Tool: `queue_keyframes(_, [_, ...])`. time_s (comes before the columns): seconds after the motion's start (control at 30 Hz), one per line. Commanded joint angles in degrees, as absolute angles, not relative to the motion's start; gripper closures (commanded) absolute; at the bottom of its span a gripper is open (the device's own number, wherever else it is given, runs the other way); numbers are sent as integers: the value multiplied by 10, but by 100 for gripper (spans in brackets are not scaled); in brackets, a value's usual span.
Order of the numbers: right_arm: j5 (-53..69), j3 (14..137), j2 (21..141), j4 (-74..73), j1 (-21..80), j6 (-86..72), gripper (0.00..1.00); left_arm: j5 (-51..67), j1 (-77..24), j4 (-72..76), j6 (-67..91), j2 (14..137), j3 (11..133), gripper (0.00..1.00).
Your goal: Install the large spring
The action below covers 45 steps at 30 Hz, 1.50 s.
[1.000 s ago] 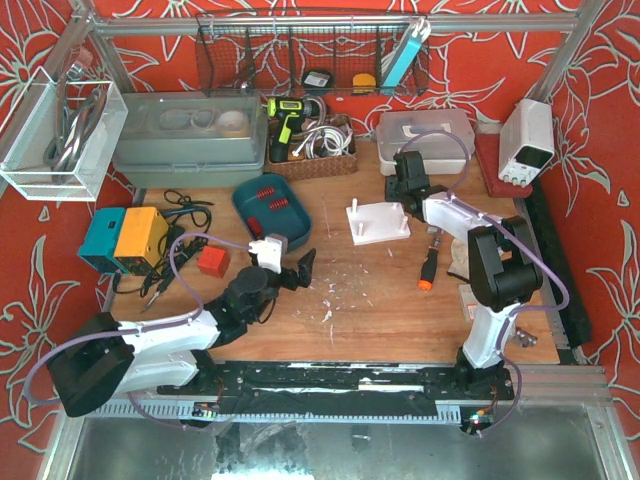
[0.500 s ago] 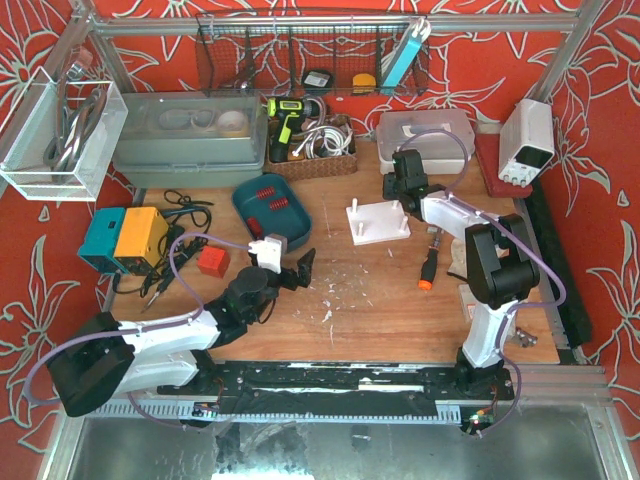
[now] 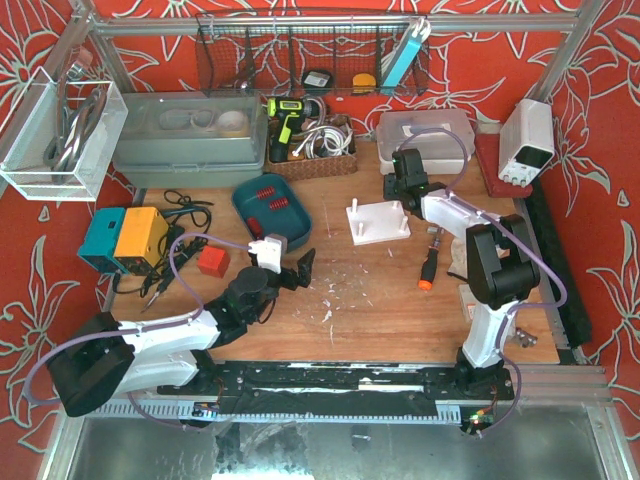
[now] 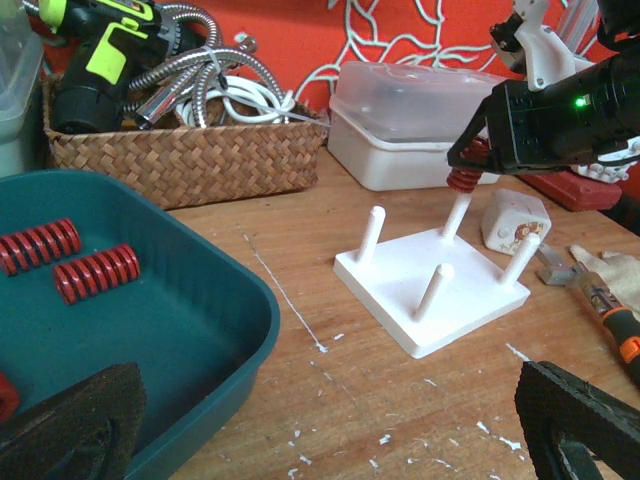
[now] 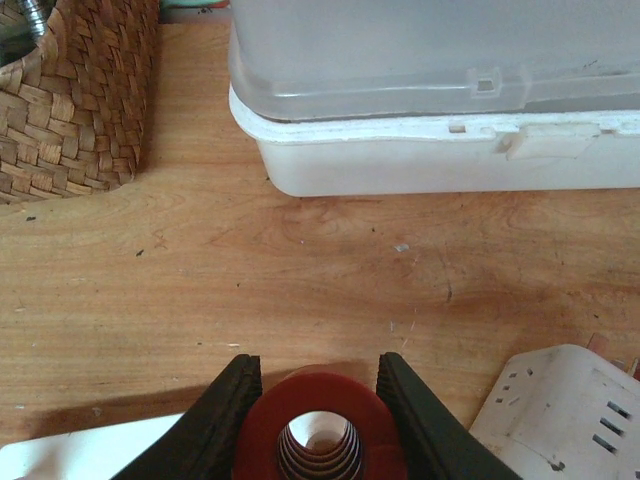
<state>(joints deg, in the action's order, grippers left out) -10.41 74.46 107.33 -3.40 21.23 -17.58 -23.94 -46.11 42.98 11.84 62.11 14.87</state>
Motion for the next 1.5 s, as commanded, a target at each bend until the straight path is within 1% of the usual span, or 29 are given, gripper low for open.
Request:
queue_keyframes(0.0, [-109,751,1053,-62,211,-173,100,-252,-459,450,123,616,146,0])
queue_keyframes(0.53, [-135,765,1059,-84,211,-163,100,-250,-459,450,125,612,145,0])
queue_keyframes(1.23, [-82,762,1053,-84,211,-189,100,-250,-459,450,123,614,146,0])
queue_keyframes(1.47, [-117,778,1055,-107,211,-174,100,-250,-459,450,123,614,145,0])
